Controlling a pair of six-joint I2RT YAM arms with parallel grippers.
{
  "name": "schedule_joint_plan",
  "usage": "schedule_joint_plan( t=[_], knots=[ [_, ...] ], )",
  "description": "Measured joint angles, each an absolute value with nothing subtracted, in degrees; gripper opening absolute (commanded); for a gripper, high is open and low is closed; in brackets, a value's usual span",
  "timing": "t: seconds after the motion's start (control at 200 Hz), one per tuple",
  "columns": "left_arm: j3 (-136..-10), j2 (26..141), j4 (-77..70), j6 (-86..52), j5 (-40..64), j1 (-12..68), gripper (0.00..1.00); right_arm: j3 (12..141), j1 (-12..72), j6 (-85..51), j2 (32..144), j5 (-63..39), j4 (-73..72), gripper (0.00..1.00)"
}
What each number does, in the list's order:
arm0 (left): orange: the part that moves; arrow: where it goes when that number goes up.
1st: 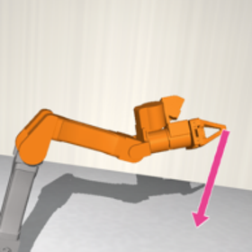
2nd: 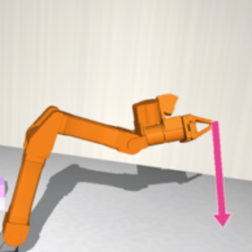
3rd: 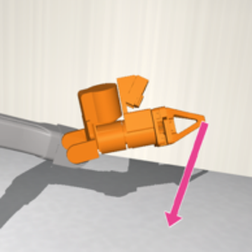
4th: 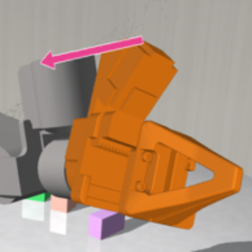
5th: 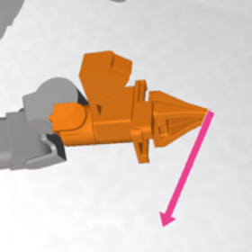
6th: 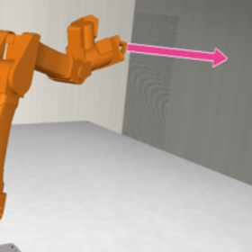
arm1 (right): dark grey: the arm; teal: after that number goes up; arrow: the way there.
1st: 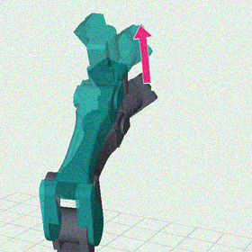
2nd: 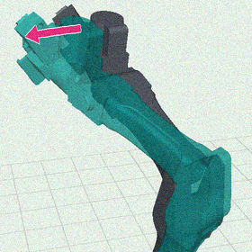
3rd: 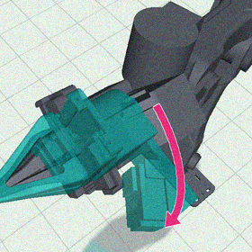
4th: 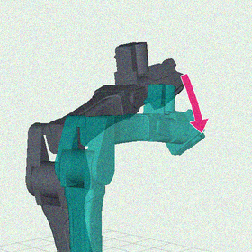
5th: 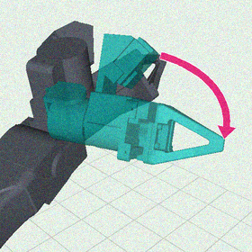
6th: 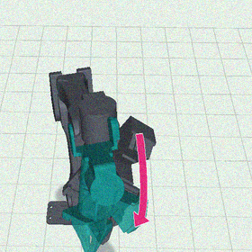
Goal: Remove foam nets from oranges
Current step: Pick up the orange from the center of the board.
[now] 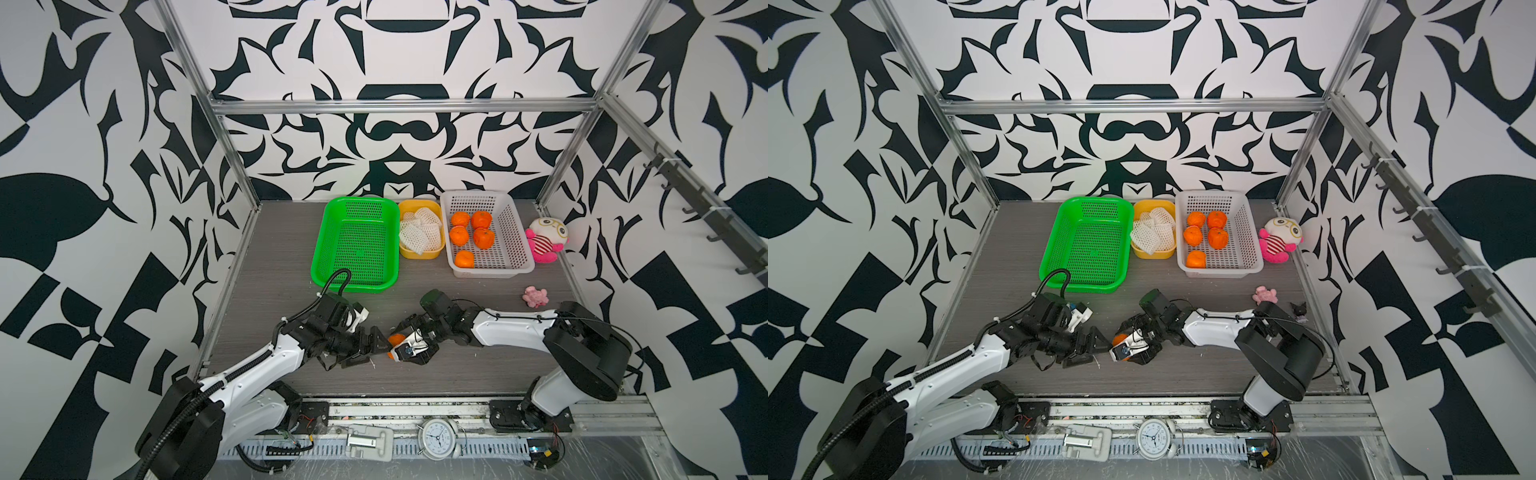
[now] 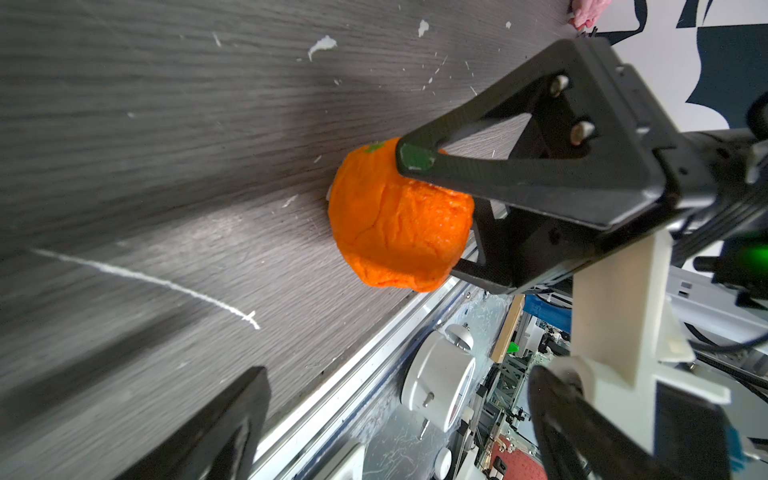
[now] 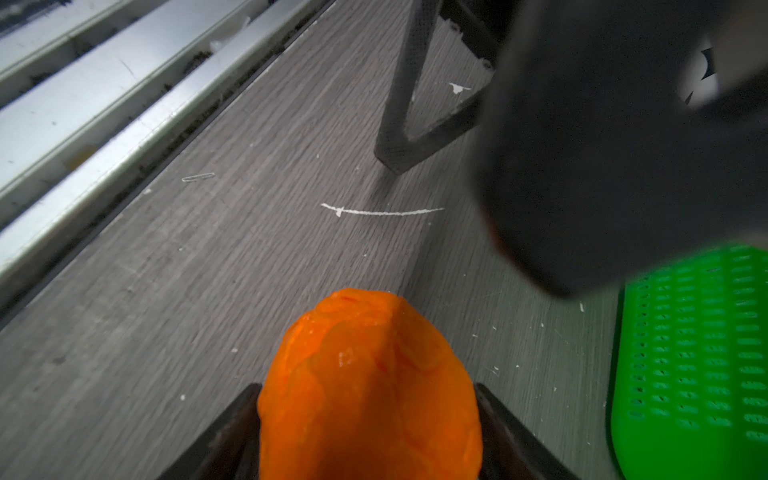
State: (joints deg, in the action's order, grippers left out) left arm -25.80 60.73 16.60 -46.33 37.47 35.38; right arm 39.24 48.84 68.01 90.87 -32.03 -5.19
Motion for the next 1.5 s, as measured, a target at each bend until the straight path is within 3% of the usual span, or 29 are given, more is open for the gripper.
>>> schedule_joint_plan(
  t=[0.565,0.98,1.24,1.5],
  knots=[
    [-25.8,60.84,16.51,-46.33,37.47,35.38,0.99,39.62,48.84,68.16,90.39,-32.12,-3.22,0.7],
    [-25.8,60.82,16.56,-46.3,37.34,35.38,0.99,48.23,47.83,68.77,82.67,-23.97,13.15,0.67],
    [-27.22,60.93,17.67,-45.63,36.91,35.38,0.99,57.89,40.75,70.48,76.58,-16.62,28.99,0.62],
    [-33.78,66.19,18.76,-43.42,36.95,35.27,0.99,67.83,27.92,71.92,73.56,-12.73,40.05,0.59]
  ],
)
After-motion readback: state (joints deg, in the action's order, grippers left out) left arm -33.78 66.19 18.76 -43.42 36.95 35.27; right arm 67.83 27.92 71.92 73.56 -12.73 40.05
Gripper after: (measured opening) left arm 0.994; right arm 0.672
